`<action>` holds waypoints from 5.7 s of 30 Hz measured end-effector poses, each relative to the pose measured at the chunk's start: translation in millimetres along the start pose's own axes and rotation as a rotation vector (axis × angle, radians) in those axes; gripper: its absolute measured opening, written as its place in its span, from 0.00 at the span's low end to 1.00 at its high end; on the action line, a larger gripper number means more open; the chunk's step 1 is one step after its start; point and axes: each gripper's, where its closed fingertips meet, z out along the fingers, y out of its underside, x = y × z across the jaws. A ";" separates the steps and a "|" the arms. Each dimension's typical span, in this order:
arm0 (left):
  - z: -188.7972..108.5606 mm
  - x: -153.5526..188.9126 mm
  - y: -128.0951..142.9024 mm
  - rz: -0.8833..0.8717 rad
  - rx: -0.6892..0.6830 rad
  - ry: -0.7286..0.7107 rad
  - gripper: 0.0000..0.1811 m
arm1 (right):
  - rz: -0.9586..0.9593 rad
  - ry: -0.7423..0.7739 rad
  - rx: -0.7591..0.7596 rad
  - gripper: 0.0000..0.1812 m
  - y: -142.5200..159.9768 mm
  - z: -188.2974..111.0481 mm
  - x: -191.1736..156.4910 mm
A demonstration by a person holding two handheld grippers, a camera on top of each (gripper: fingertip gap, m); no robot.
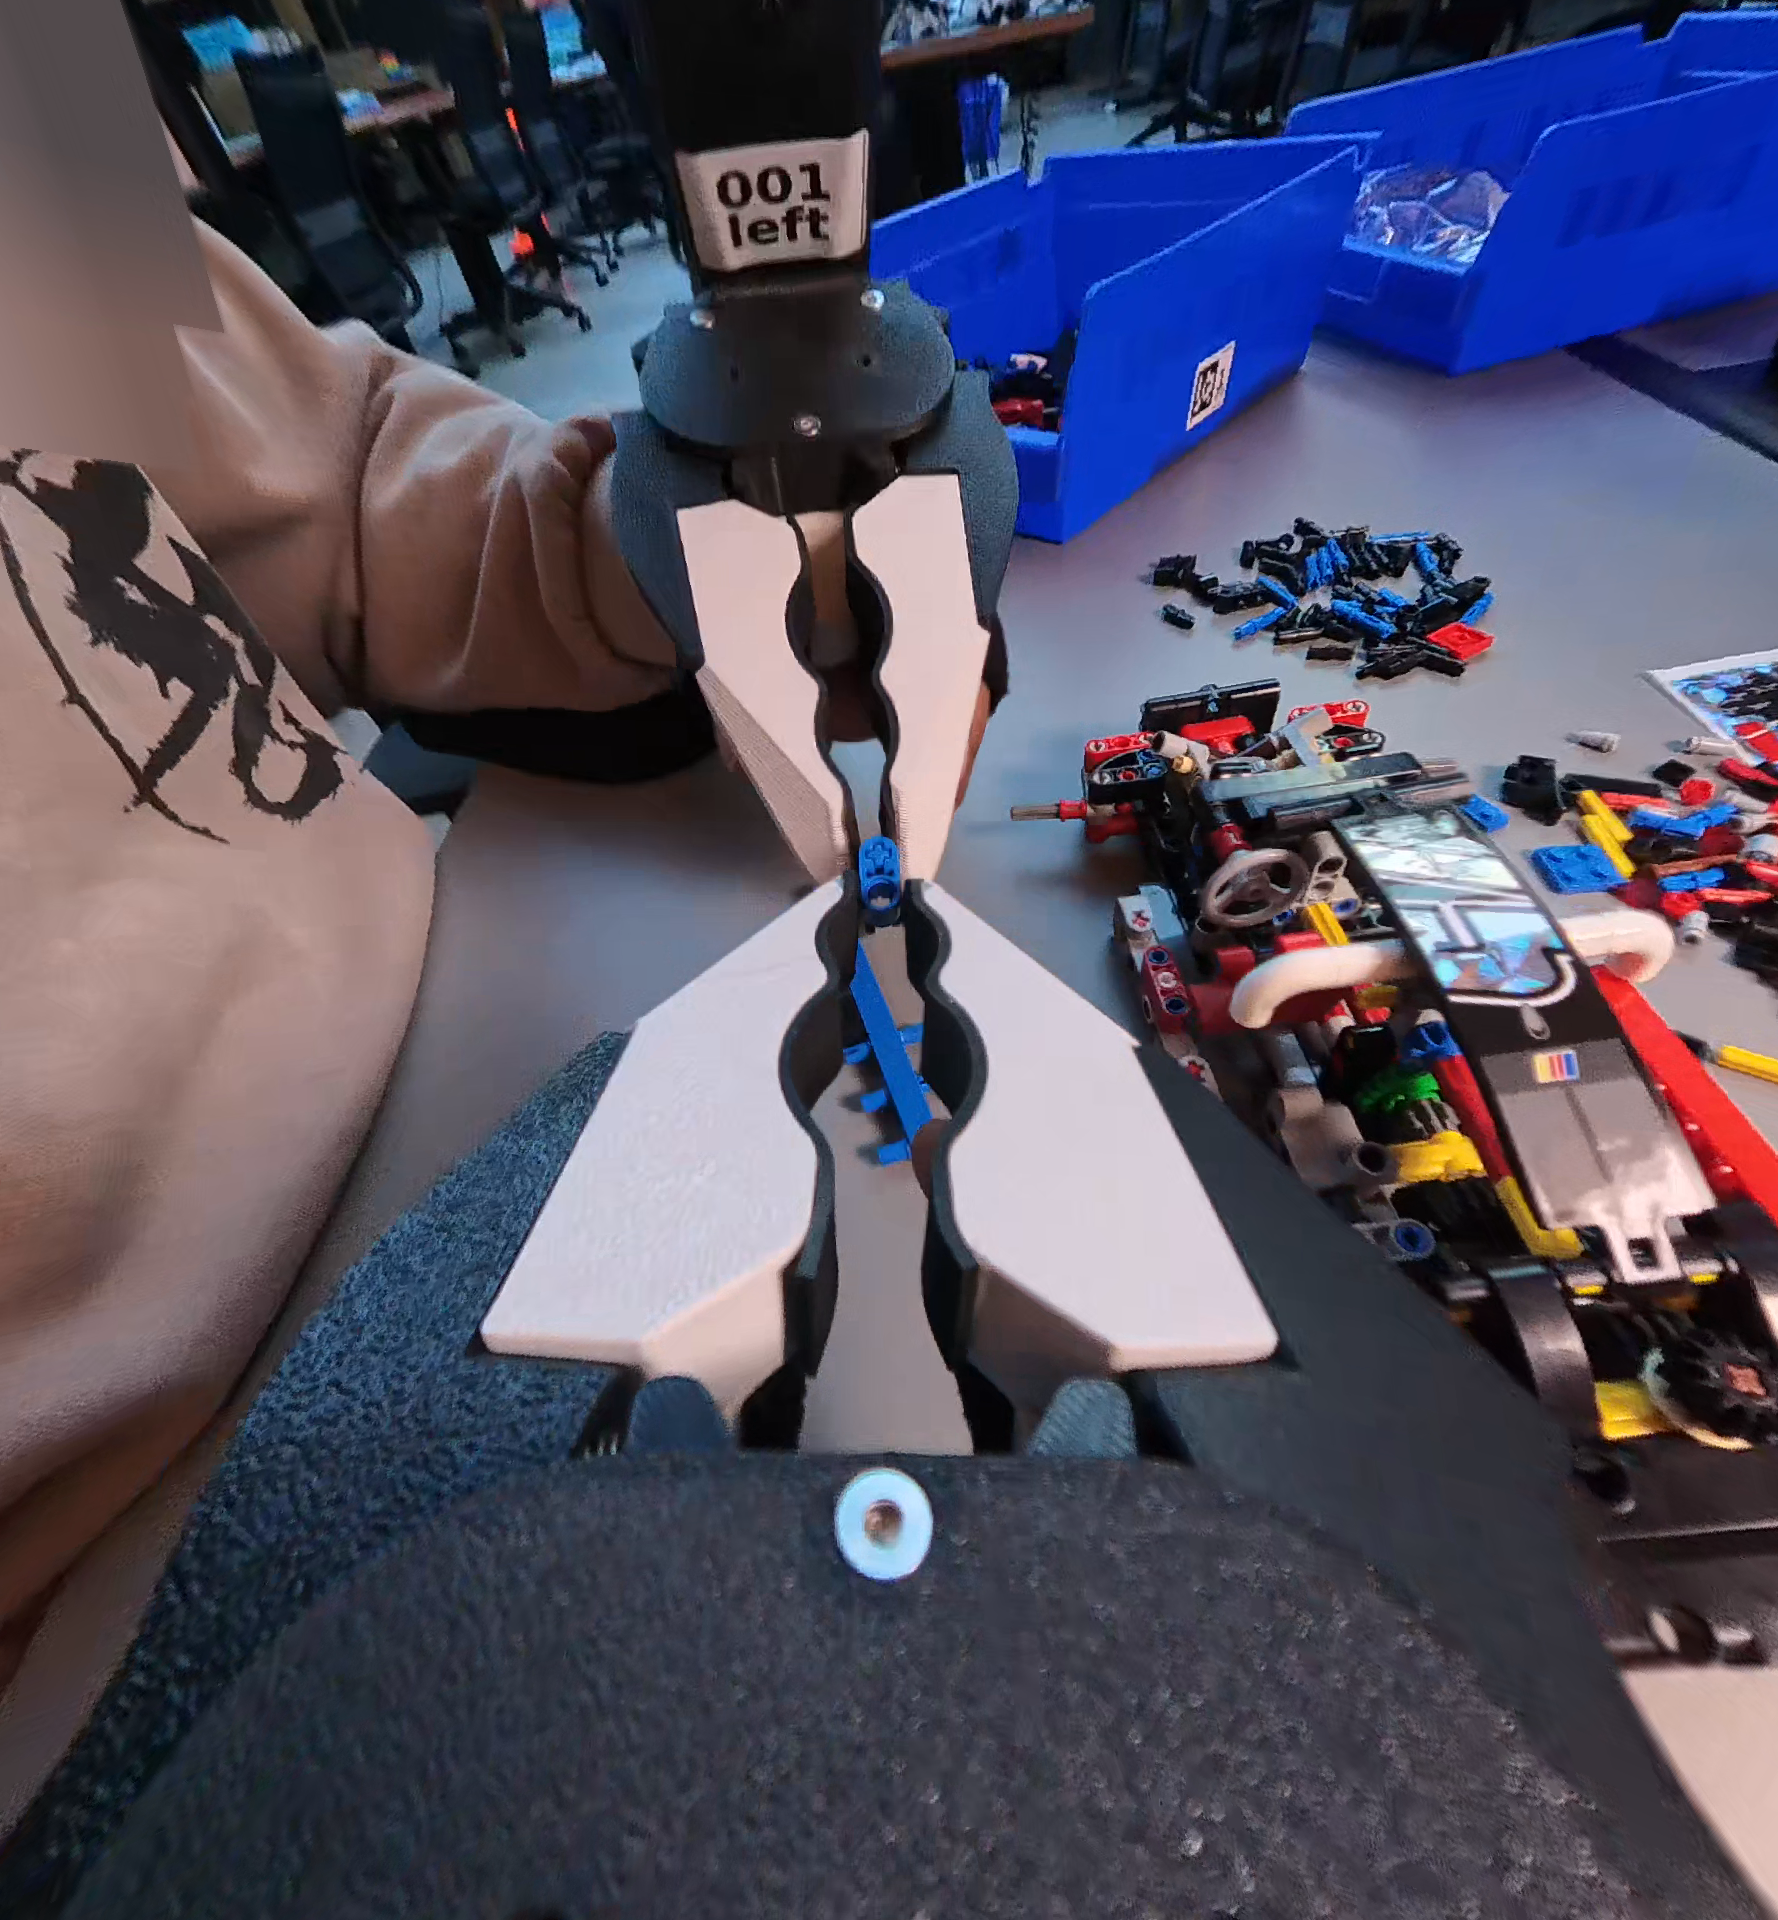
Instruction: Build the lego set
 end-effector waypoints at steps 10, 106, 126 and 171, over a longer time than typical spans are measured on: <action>5.9 1.8 16.0 0.059 -0.109 -0.015 0.01 | -0.109 0.012 -0.172 0.03 18.9 6.2 -1.5; 6.5 16.4 59.6 0.347 -0.396 -0.028 0.05 | -0.072 0.164 -0.328 0.09 55.4 -4.0 -12.8; 7.5 10.5 68.3 0.207 -0.357 0.034 0.07 | -0.157 0.151 -0.424 0.10 70.6 -2.9 -8.2; -8.0 -1.0 -12.8 -0.420 0.187 0.178 0.04 | -0.848 0.501 -0.414 0.05 -3.5 0.2 6.1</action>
